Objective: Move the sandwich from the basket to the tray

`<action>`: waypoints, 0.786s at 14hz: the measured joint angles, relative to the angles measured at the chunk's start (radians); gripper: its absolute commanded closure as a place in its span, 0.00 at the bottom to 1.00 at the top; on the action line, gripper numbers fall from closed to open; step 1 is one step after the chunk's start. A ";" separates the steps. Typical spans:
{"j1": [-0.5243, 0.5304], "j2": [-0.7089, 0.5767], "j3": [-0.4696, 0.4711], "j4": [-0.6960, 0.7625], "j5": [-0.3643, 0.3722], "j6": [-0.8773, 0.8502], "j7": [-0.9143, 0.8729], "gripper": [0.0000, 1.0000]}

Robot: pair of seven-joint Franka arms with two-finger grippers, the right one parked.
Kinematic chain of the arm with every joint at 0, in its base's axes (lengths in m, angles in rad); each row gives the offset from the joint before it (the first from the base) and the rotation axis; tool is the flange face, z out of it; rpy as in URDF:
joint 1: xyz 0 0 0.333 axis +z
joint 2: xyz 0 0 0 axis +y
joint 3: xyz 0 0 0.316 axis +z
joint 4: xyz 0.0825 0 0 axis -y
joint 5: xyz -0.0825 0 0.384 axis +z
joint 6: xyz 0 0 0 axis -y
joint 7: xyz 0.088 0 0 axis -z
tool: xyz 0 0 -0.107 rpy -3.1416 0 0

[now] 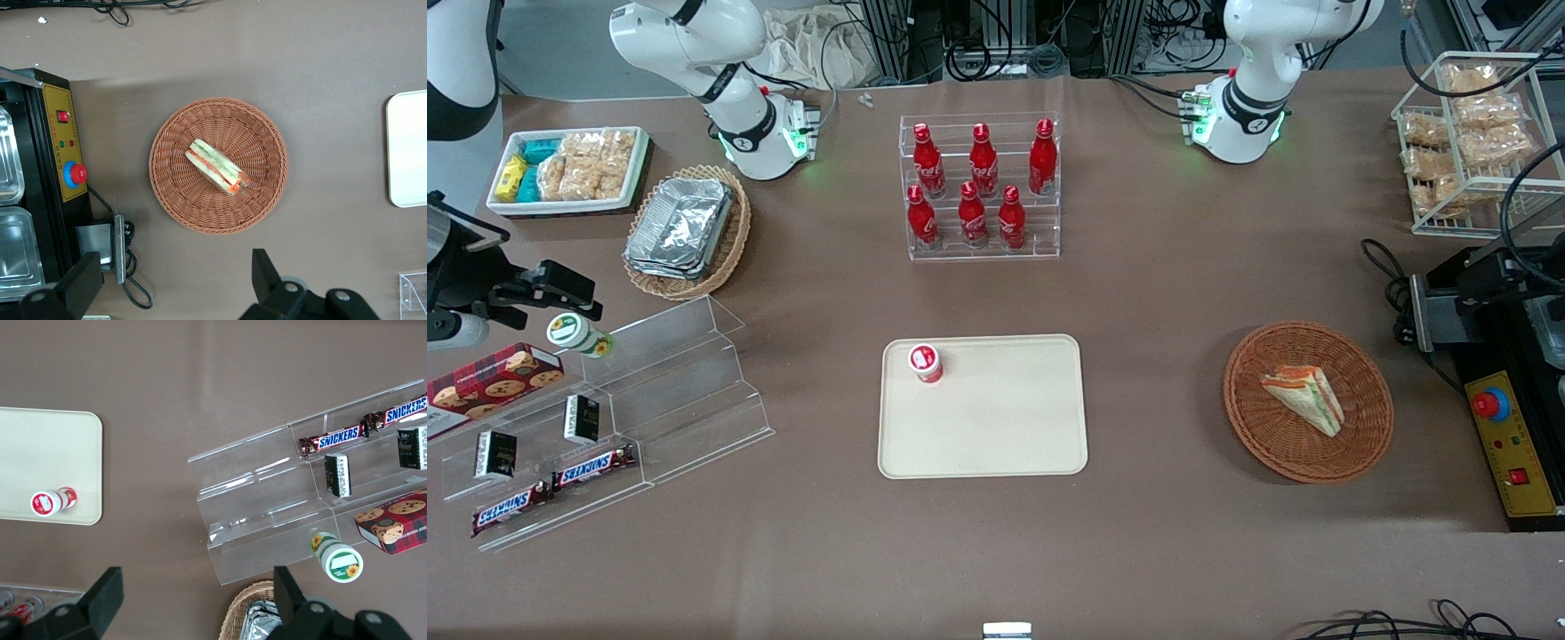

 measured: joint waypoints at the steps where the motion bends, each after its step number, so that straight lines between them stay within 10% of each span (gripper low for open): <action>1: 0.000 0.000 0.000 0.000 0.000 0.000 0.000 0.00; 11: -0.001 0.014 -0.025 -0.022 0.000 -0.001 0.004 0.00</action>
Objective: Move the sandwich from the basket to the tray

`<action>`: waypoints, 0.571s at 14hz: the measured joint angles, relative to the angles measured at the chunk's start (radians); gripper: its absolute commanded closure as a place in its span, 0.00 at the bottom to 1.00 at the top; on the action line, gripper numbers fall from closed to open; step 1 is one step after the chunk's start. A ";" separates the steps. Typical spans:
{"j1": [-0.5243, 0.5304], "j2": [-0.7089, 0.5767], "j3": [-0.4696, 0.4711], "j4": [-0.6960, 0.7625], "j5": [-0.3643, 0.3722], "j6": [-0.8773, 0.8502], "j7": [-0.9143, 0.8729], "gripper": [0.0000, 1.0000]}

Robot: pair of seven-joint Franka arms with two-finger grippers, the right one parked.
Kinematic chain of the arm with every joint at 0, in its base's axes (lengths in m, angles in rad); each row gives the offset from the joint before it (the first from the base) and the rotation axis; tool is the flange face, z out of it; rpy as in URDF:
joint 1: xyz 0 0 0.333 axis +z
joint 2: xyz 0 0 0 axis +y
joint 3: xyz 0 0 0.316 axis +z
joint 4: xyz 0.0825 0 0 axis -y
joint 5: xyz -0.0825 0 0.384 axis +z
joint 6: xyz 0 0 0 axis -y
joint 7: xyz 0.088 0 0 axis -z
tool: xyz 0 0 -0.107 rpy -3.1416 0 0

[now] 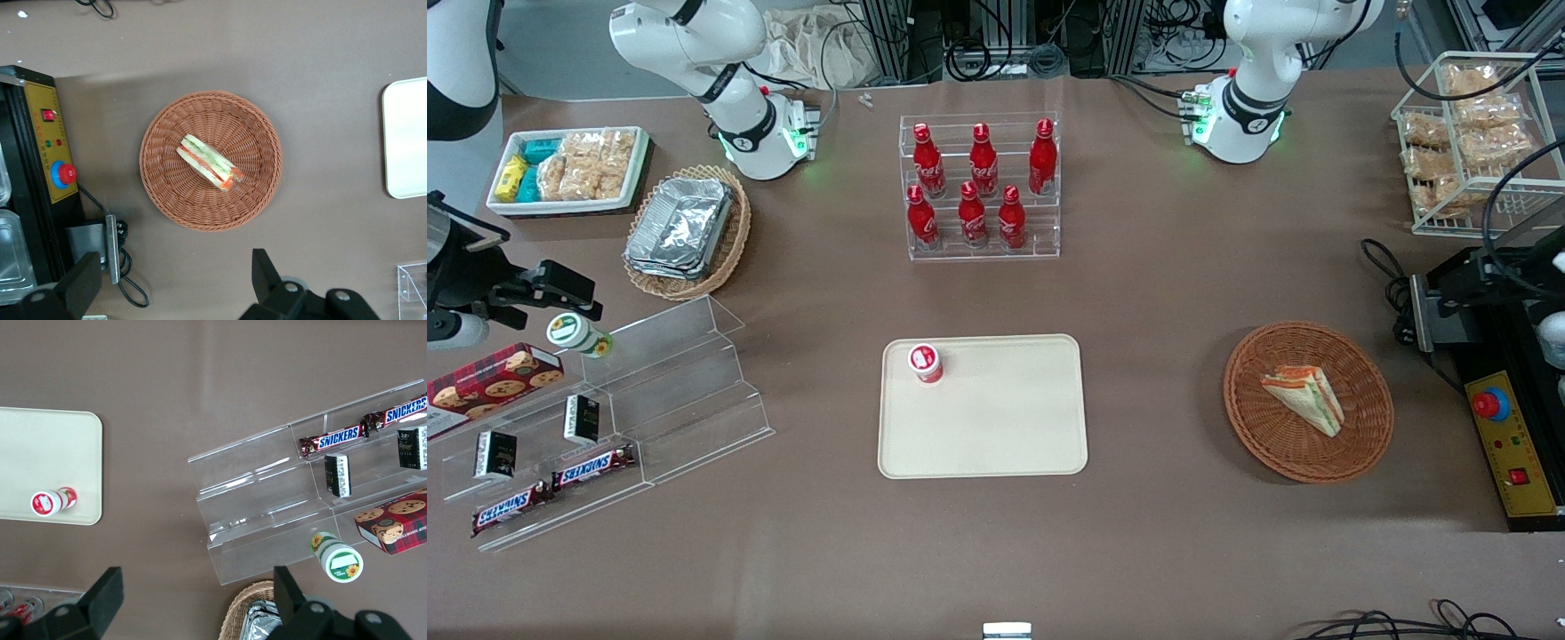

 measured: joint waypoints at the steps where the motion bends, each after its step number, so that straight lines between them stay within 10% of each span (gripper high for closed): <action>1: 0.000 0.003 -0.002 -0.003 0.000 0.001 0.000 0.00; 8: 0.000 0.005 -0.003 -0.044 0.000 0.010 -0.023 0.00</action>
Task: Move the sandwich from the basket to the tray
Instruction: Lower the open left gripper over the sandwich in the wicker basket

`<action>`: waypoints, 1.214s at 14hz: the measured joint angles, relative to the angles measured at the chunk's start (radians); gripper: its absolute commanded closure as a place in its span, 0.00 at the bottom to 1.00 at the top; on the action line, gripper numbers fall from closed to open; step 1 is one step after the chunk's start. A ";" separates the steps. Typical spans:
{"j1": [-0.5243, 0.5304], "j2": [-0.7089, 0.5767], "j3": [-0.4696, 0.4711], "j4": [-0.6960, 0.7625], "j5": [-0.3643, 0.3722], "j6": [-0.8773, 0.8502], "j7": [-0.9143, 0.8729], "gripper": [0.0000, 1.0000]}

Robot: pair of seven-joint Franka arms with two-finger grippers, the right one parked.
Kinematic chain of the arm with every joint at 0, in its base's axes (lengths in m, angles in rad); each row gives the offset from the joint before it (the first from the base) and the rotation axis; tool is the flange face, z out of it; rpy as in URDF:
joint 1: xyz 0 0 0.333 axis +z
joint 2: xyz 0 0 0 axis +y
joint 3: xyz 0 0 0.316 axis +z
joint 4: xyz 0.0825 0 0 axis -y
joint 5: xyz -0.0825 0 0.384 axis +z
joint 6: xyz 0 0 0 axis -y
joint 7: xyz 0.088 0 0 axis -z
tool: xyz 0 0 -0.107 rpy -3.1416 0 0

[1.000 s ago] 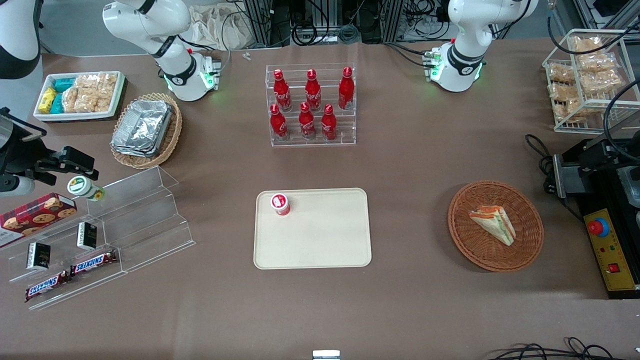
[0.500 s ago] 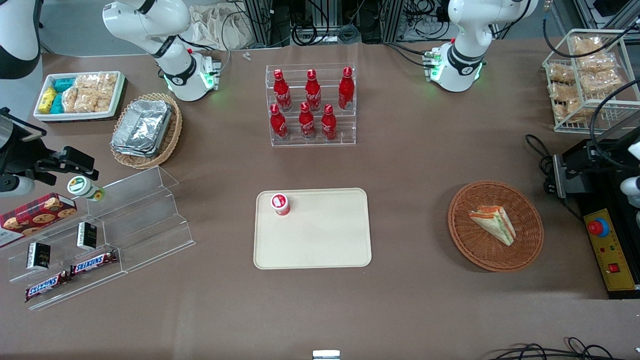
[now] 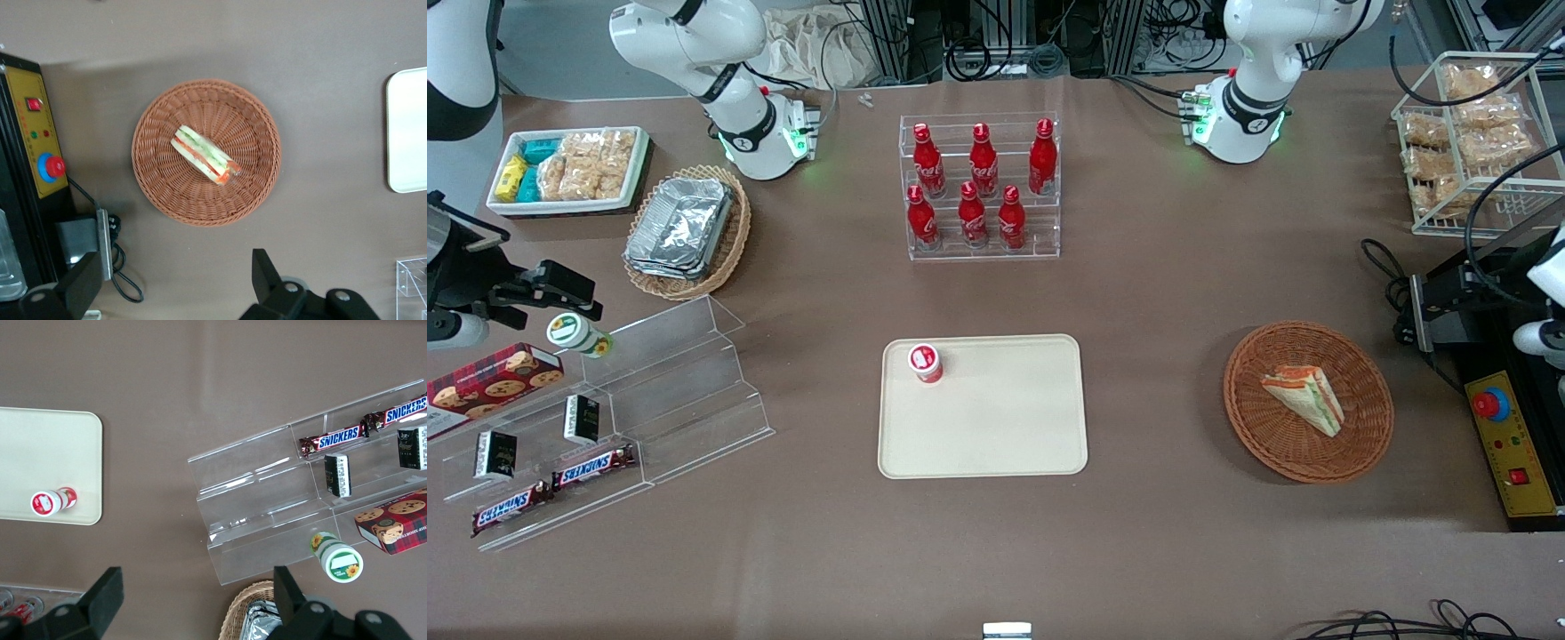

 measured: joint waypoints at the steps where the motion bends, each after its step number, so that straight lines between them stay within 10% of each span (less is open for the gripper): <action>1: 0.000 0.000 0.000 -0.029 0.000 0.023 -0.014 0.00; 17: 0.000 0.116 0.001 -0.530 0.001 0.713 -0.642 0.01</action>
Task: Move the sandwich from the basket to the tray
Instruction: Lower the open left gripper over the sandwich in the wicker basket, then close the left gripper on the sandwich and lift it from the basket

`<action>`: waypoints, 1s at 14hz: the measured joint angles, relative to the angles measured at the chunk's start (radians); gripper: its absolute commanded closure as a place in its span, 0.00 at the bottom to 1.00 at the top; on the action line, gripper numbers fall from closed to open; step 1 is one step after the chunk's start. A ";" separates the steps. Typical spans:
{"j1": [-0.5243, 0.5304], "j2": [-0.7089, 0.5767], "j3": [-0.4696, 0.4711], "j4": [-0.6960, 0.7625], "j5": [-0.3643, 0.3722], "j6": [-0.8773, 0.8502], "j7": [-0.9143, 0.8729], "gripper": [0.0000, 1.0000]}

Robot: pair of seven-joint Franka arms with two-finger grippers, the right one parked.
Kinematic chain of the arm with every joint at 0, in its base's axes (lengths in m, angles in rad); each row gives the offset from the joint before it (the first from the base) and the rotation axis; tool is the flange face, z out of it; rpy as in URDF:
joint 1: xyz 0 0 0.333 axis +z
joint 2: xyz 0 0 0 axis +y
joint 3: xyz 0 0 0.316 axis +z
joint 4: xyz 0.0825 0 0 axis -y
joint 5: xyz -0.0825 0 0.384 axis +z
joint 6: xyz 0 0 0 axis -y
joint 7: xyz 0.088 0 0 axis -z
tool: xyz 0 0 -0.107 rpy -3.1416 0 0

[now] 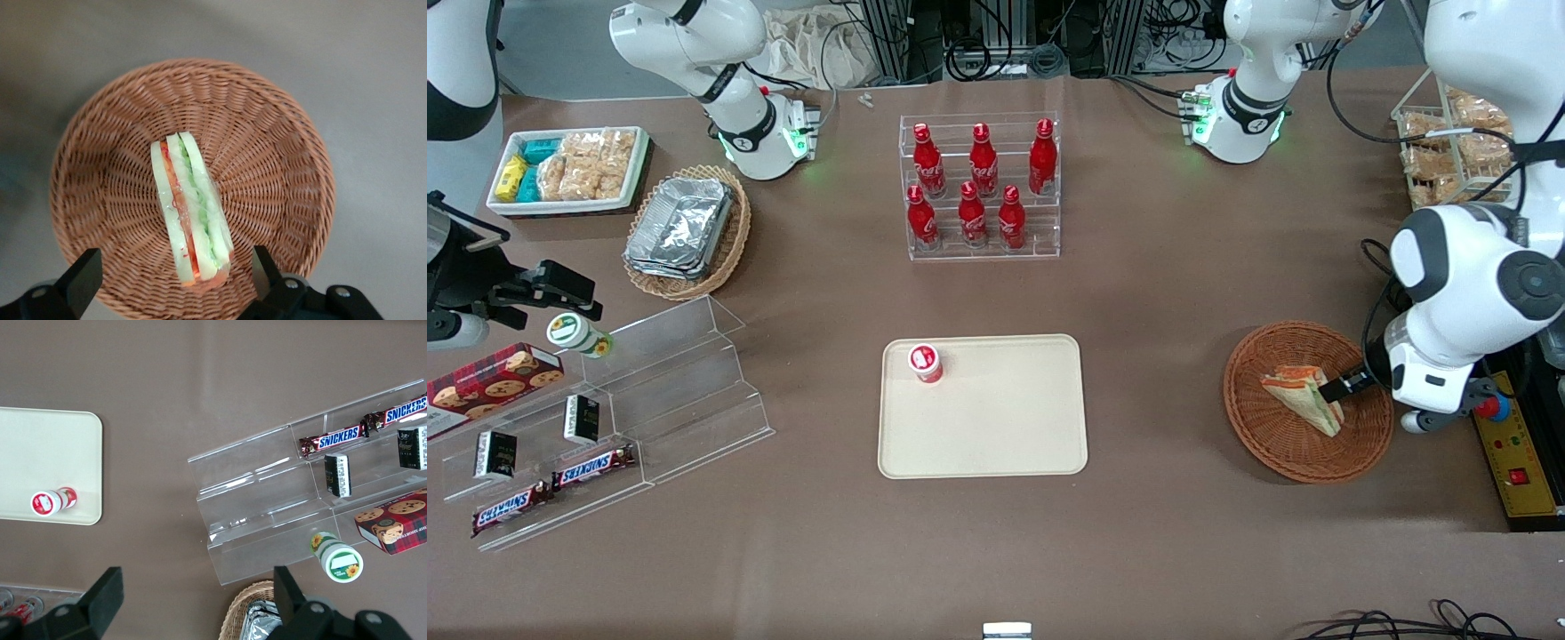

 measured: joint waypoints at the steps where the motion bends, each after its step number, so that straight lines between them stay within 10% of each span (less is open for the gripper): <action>1: 0.000 0.013 0.000 -0.011 0.000 0.013 -0.036 0.01; 6: 0.000 0.092 -0.001 -0.025 0.000 0.071 -0.120 0.07; 11: 0.000 0.120 -0.001 -0.025 0.000 0.106 -0.160 0.93; 14: 0.000 0.097 -0.004 -0.018 0.000 0.090 -0.201 1.00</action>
